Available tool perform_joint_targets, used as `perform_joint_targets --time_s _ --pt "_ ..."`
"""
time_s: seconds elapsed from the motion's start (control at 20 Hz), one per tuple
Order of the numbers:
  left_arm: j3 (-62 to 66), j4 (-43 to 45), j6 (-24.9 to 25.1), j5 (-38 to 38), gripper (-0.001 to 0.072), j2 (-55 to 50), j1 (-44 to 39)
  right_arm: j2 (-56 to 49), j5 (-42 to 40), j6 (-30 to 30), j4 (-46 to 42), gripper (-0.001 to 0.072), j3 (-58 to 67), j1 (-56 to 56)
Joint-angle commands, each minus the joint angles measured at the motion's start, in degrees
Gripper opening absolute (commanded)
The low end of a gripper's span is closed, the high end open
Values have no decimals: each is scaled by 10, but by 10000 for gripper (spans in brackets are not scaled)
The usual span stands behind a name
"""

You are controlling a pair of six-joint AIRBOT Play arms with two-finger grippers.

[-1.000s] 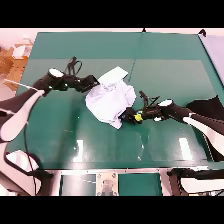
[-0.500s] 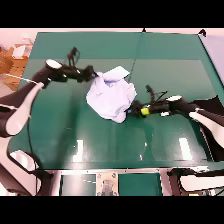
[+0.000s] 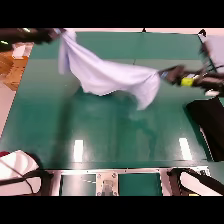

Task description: Fold the shirts.

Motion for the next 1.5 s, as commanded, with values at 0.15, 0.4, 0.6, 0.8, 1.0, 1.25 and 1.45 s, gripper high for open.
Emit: perform_joint_targets --time_s 0.15,0.4,0.6,0.8,1.0,1.25,1.45 --pt "3 8 -7 10 22 210 72 167 -31 11 -48 16 232 -24" --pt "0 58 -11 -6 22 222 86 224 -29 87 -186 16 248 -24" --pt "-2 58 32 -29 22 105 51 225 5 96 -188 16 80 -15" --pt "-2 59 97 0 23 -83 -83 224 -81 96 -188 16 -198 43" --pt "-1 59 54 50 640 -235 -157 193 -199 95 -166 16 -395 76" --pt "58 65 -62 -161 663 -242 -56 161 -205 90 -171 17 -406 76" --pt "21 220 -155 -322 663 -177 29 160 -205 90 -171 17 -400 76"
